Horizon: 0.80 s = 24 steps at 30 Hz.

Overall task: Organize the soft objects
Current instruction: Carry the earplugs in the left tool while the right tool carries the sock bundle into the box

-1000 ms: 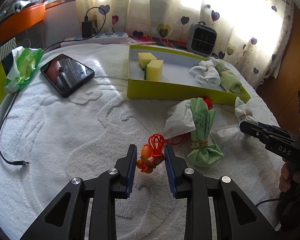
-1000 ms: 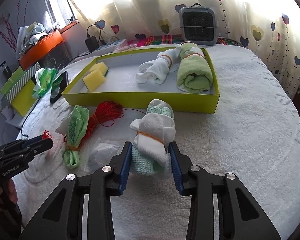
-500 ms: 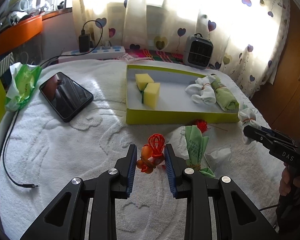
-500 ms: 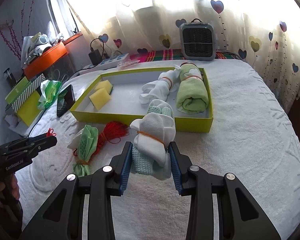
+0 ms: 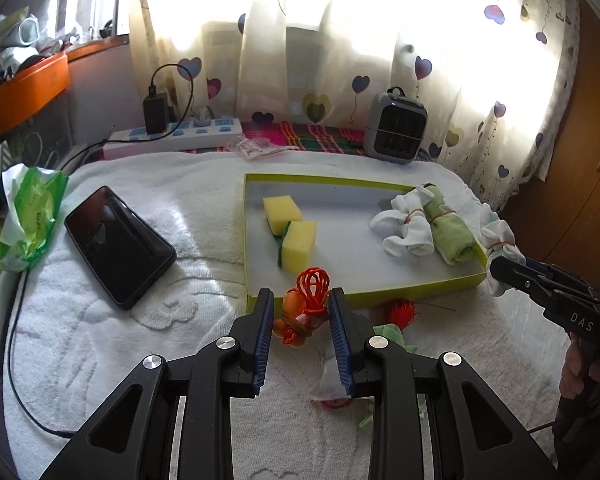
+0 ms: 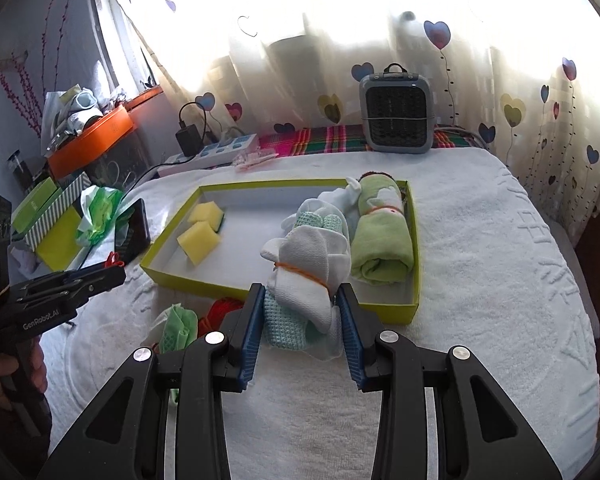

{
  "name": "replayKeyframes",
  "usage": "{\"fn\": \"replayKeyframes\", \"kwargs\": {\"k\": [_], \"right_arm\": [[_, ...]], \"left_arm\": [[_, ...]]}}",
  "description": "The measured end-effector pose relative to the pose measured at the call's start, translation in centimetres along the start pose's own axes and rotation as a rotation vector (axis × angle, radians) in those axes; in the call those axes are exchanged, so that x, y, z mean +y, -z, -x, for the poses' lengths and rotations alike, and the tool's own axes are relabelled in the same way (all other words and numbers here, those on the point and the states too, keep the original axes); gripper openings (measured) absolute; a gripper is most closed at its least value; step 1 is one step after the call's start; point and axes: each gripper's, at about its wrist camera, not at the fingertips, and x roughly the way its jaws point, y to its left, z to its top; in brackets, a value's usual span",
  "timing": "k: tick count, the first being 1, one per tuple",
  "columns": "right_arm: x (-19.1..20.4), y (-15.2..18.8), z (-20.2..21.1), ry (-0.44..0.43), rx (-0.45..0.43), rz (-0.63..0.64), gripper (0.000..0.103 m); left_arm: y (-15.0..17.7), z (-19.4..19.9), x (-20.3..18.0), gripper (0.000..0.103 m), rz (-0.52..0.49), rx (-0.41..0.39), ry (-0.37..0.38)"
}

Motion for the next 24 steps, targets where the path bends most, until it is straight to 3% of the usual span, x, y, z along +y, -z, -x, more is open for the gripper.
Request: {"fn": "replayKeyframes", "kwargs": {"k": [10, 24], "right_arm": [[-0.2, -2.3, -1.7, -0.021, 0.003, -0.005, 0.037], [0.0, -3.1, -5.1, -0.046, 0.053, 0.002, 0.037]], "left_arm": [[-2.6, -2.3, -0.5, 0.026, -0.002, 0.000, 0.028], [-5.1, -5.7, -1.2, 0.026, -0.028, 0.026, 0.026]]}}
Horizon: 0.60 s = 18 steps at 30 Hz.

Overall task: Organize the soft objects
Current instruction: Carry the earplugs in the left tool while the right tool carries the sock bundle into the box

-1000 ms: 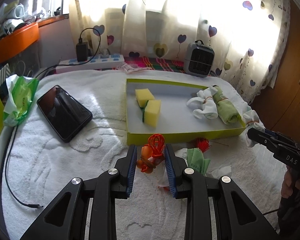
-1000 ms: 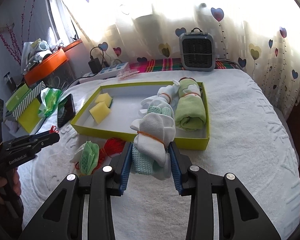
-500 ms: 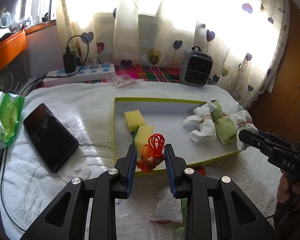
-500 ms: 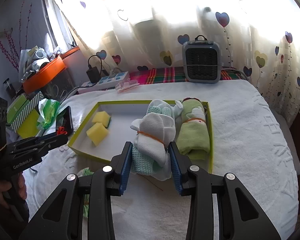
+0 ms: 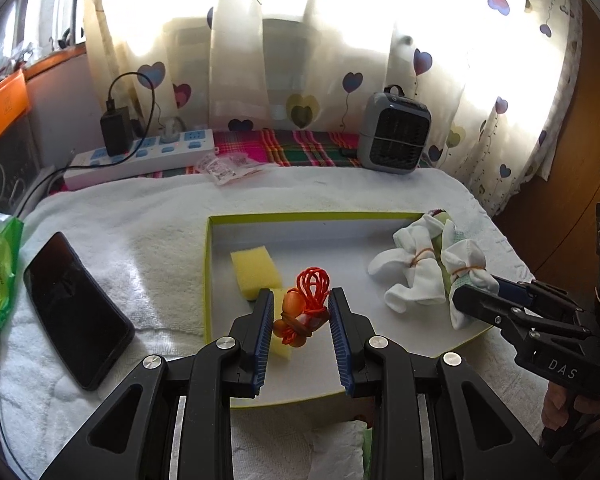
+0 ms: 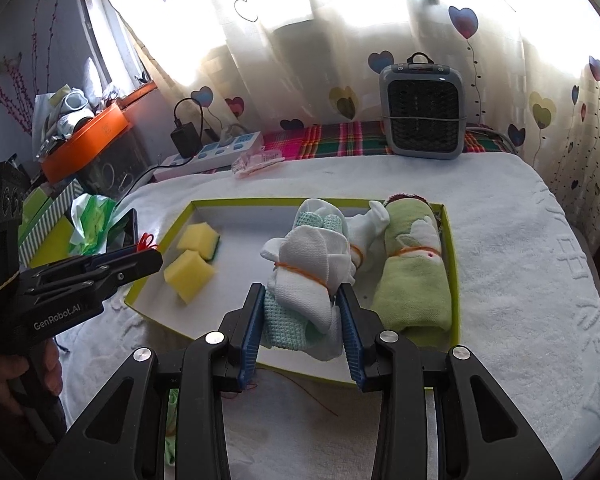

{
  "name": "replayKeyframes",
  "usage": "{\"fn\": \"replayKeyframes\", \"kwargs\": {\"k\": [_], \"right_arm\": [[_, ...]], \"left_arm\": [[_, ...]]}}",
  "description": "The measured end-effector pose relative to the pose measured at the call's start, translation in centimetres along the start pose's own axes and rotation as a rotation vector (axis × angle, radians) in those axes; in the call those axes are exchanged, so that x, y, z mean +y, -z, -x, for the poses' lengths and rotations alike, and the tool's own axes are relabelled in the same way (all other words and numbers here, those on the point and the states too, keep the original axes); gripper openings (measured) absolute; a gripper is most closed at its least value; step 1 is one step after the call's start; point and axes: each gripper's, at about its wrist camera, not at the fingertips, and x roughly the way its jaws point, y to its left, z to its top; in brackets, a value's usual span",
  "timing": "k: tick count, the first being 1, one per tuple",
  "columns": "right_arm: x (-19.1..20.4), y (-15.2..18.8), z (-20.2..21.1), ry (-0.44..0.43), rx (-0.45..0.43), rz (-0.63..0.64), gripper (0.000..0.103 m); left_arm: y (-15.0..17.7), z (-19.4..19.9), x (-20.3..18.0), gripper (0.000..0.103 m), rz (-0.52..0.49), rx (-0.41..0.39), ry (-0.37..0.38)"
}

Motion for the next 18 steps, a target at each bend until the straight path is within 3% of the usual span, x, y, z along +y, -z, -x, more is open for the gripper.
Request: {"fn": "replayKeyframes", "kwargs": {"k": [12, 18], "right_arm": [[0.2, -0.1, -2.6, -0.009, 0.050, 0.012, 0.037], [0.2, 0.3, -3.3, 0.027, 0.068, 0.040, 0.037]], "left_arm": [[-1.7, -2.8, -0.1, 0.026, 0.000, 0.031, 0.001], [-2.1, -4.2, -0.3, 0.026, -0.010, 0.051, 0.000]]}}
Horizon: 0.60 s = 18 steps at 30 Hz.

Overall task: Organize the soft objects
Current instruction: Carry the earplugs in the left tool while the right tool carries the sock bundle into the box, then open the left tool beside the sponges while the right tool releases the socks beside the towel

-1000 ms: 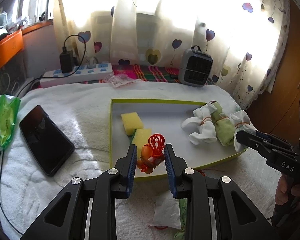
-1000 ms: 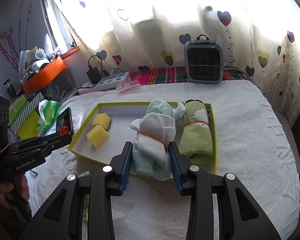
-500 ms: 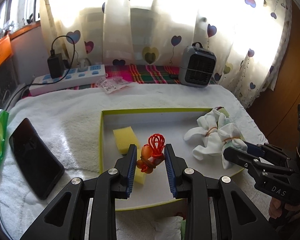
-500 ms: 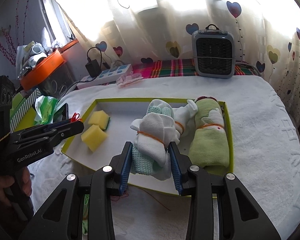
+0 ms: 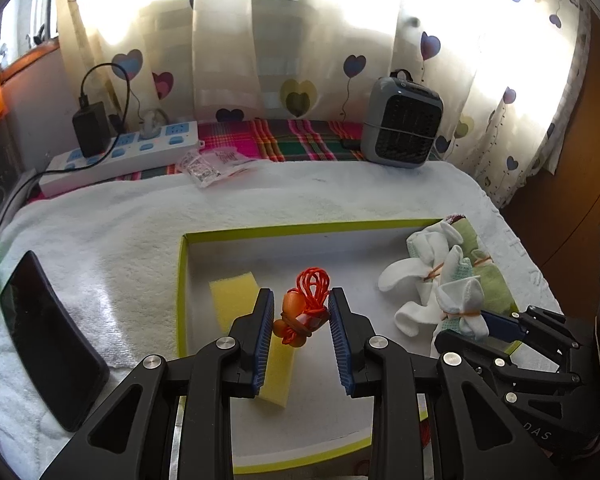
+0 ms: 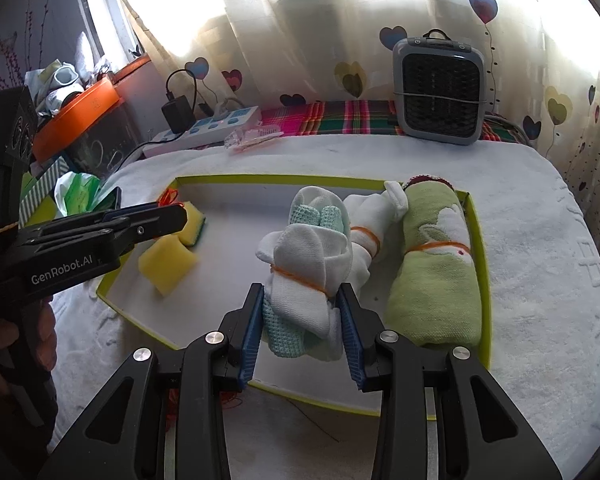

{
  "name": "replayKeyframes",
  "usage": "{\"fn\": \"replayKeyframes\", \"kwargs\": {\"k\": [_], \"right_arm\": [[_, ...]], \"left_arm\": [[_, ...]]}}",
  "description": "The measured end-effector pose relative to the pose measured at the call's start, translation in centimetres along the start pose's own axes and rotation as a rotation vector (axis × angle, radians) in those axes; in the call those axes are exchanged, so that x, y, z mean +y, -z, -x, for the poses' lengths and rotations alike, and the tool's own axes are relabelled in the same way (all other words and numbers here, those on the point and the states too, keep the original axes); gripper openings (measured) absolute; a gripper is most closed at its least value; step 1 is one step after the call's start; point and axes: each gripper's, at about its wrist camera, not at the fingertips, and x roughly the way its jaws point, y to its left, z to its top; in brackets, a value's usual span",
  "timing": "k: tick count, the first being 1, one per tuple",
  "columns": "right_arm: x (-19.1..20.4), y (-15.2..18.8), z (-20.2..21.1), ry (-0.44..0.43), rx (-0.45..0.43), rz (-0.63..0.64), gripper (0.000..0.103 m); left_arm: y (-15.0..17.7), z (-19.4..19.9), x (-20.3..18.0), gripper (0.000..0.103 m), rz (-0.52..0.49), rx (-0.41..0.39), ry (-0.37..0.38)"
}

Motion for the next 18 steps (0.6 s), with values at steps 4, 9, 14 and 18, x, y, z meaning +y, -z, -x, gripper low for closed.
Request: {"fn": "replayKeyframes", "kwargs": {"k": [4, 9, 14, 18], "right_arm": [[-0.3, 0.3, 0.0, 0.000, 0.013, 0.009, 0.037], [-0.8, 0.5, 0.2, 0.025, 0.031, 0.012, 0.037], [-1.1, 1.0, 0.2, 0.063, 0.042, 0.007, 0.037], [-1.4, 1.2, 0.5, 0.065, 0.032, -0.012, 0.038]], "left_arm": [[-0.1, -0.5, -0.1, 0.026, -0.002, 0.004, -0.001], [-0.3, -1.3, 0.0, 0.026, -0.005, 0.016, -0.013], [-0.4, -1.6, -0.2, 0.026, -0.016, 0.014, -0.026], [-0.4, -1.8, -0.2, 0.026, -0.015, 0.017, -0.029]]}}
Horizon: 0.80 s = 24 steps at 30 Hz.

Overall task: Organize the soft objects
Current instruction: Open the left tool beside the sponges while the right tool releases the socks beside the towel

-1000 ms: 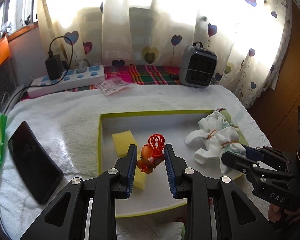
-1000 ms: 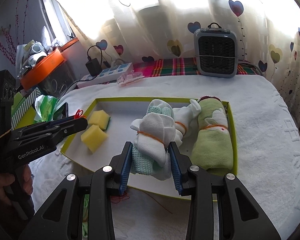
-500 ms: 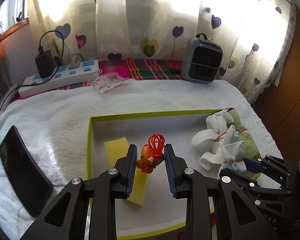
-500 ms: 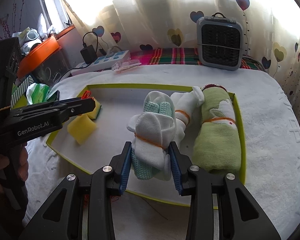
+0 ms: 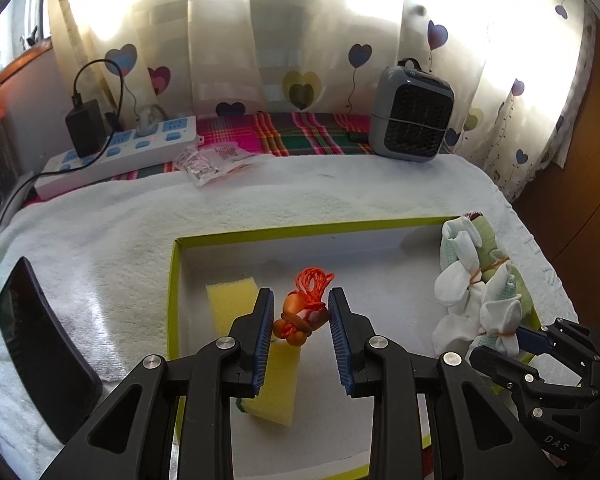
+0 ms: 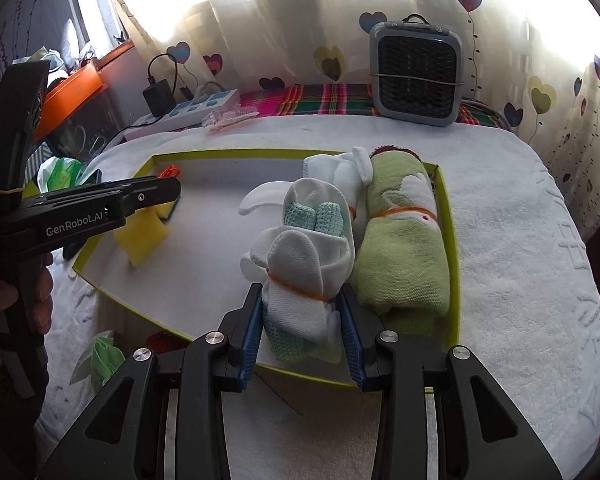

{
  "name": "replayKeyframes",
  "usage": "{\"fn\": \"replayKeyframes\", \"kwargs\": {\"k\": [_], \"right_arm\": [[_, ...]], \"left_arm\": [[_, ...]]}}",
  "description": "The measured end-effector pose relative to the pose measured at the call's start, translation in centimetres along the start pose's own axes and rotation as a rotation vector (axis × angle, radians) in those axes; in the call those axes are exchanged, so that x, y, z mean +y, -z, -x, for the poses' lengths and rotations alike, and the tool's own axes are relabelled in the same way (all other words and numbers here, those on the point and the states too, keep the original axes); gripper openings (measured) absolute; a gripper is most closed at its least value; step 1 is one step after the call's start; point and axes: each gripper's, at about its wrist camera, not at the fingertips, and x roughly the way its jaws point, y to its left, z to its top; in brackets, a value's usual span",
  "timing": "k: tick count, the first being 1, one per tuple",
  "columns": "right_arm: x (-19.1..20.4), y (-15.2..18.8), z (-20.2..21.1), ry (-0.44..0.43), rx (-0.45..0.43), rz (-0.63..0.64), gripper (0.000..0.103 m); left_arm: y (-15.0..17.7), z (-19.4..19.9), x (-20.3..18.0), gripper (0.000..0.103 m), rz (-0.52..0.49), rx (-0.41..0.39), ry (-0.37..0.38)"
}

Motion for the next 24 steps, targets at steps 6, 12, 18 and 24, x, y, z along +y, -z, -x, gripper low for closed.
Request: {"fn": "replayKeyframes", "kwargs": {"k": [6, 12, 18, 24], "right_arm": [[0.02, 0.29, 0.09, 0.002, -0.007, -0.013, 0.038], [-0.12, 0.30, 0.19, -0.001, -0.013, -0.015, 0.038], [-0.11, 0.37, 0.25, -0.001, -0.021, -0.011, 0.040], [0.14, 0.45, 0.57, -0.006, -0.033, -0.008, 0.047]], "left_arm": [[-0.18, -0.36, -0.22, 0.026, -0.005, 0.000, -0.011], [-0.21, -0.38, -0.39, 0.030, -0.012, 0.002, -0.022], [-0.08, -0.19, -0.49, 0.035, -0.017, -0.003, -0.028], [0.05, 0.14, -0.52, 0.036, -0.015, -0.005, -0.032]]}}
